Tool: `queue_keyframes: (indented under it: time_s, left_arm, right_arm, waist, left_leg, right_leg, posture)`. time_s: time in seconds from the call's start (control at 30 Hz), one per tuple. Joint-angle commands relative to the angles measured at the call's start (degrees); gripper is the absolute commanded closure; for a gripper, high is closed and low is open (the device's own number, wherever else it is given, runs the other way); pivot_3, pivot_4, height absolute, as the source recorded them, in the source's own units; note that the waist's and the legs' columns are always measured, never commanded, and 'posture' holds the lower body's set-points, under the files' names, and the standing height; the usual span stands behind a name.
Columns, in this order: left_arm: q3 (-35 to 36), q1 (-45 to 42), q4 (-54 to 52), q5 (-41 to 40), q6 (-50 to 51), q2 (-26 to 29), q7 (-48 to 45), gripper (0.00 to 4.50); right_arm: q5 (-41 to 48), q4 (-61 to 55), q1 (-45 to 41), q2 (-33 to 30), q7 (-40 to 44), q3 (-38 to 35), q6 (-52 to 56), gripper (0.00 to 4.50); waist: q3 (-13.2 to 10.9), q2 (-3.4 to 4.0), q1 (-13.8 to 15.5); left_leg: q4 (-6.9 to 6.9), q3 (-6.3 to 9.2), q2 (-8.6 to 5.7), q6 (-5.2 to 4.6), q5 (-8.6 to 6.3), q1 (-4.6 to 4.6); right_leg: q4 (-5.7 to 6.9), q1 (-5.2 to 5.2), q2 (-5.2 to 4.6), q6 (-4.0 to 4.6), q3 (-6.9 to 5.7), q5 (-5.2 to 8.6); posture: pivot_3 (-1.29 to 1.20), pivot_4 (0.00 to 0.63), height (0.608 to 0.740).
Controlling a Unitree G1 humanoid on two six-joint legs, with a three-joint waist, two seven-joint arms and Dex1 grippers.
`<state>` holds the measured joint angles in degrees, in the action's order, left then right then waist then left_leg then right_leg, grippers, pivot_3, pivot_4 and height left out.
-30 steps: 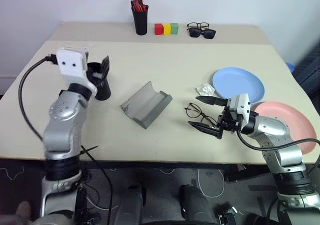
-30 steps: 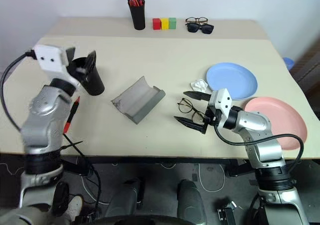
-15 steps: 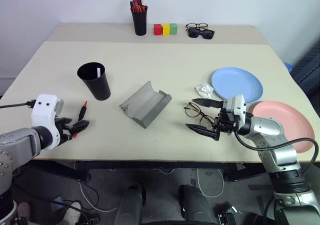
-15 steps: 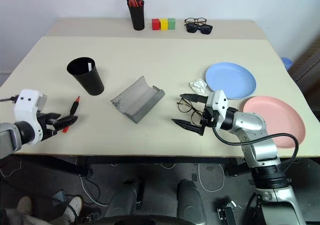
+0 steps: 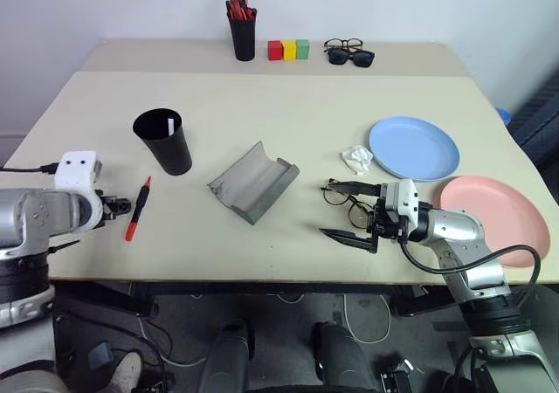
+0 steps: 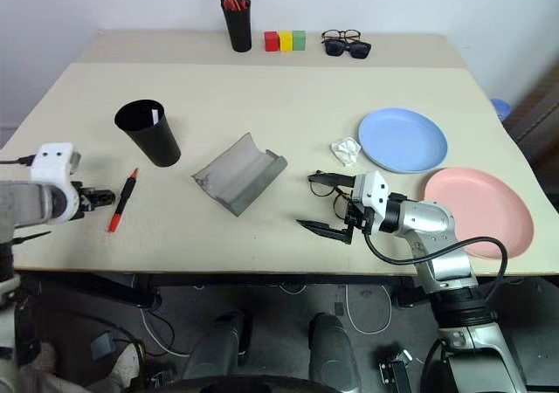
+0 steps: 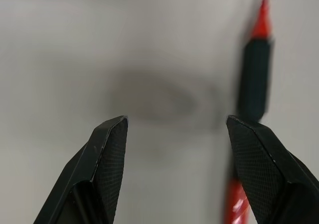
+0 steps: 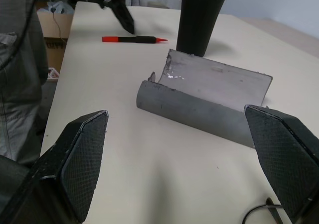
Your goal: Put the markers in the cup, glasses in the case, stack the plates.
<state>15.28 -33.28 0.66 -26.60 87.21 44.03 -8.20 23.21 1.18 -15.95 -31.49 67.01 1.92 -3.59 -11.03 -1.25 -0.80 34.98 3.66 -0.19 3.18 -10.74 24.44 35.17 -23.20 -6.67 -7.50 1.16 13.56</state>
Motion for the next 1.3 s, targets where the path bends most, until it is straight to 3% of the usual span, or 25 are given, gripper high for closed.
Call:
queue_keyframes:
  time_s: [0.03, 0.37, 0.73, 0.93, 1.23, 1.3]
  left_arm:
    - [-1.9, -3.2, 2.6, 1.6, -1.6, -0.1, -1.7, 1.32]
    - [-4.0, -5.8, 5.7, 1.9, -1.8, -0.3, -7.3, 1.32]
    - [-6.2, -5.9, -5.3, -1.8, 3.3, 9.1, -16.0, 1.32]
    - [-12.1, -8.3, -4.5, -2.2, 2.2, 7.8, -19.0, 1.32]
    - [-24.7, -11.7, 6.7, 3.1, -4.7, 4.1, -21.2, 1.32]
    - [-26.9, -12.4, 8.9, 4.7, -5.1, 4.0, -21.2, 1.82]
  right_arm:
    - [0.6, -2.9, 0.5, 0.0, -1.0, -1.0, -0.1, 0.0]
    - [1.3, -8.1, 4.0, -1.5, -3.9, -2.3, 2.6, 0.0]
    - [1.5, -7.0, 2.7, -1.6, -4.0, -2.3, 3.4, 0.0]
    - [1.1, -6.1, 2.0, -0.9, -4.0, -1.8, 3.0, 0.0]
    - [1.1, -6.6, 3.4, -0.6, -4.4, -2.0, 2.0, 0.0]
    - [1.3, -7.3, 3.8, -0.8, -4.9, -2.2, 2.3, 0.0]
  waist:
    - [0.0, -0.04, -0.1]
    - [0.0, -0.04, -0.2]
    - [-0.1, -0.13, -0.2]
    - [-0.1, -0.13, 0.0]
    - [-0.1, -0.12, 0.0]
    - [-0.1, -0.12, 0.0]
  left_leg:
    - [0.0, 0.0, 0.0, 0.0, 0.0, 0.0]
    - [-0.04, 0.0, 0.0, -0.02, 0.02, -0.01]
    - [-0.06, 0.01, 0.0, -0.01, 0.01, 0.01]
    - [0.0, 0.0, 0.0, -0.01, 0.01, 0.01]
    - [-0.02, 0.0, 0.0, -0.04, 0.03, 0.02]
    - [-0.01, 0.0, 0.0, -0.04, 0.03, 0.01]
  right_leg:
    - [0.0, 0.01, 0.0, -0.01, 0.0, 0.0]
    - [0.05, -0.02, 0.0, -0.07, 0.0, 0.04]
    - [0.04, -0.05, -0.01, -0.05, 0.01, 0.04]
    - [0.02, -0.01, -0.02, -0.1, 0.01, 0.08]
    - [0.03, -0.02, -0.01, -0.06, 0.01, 0.05]
    - [0.05, -0.01, -0.01, -0.08, 0.0, 0.06]
  posture:
    - [0.0, 0.15, 0.74]
    - [0.0, 0.15, 0.74]
    - [0.0, 0.15, 0.74]
    - [0.0, 0.15, 0.74]
    - [0.0, 0.15, 0.74]
    - [0.0, 0.15, 0.74]
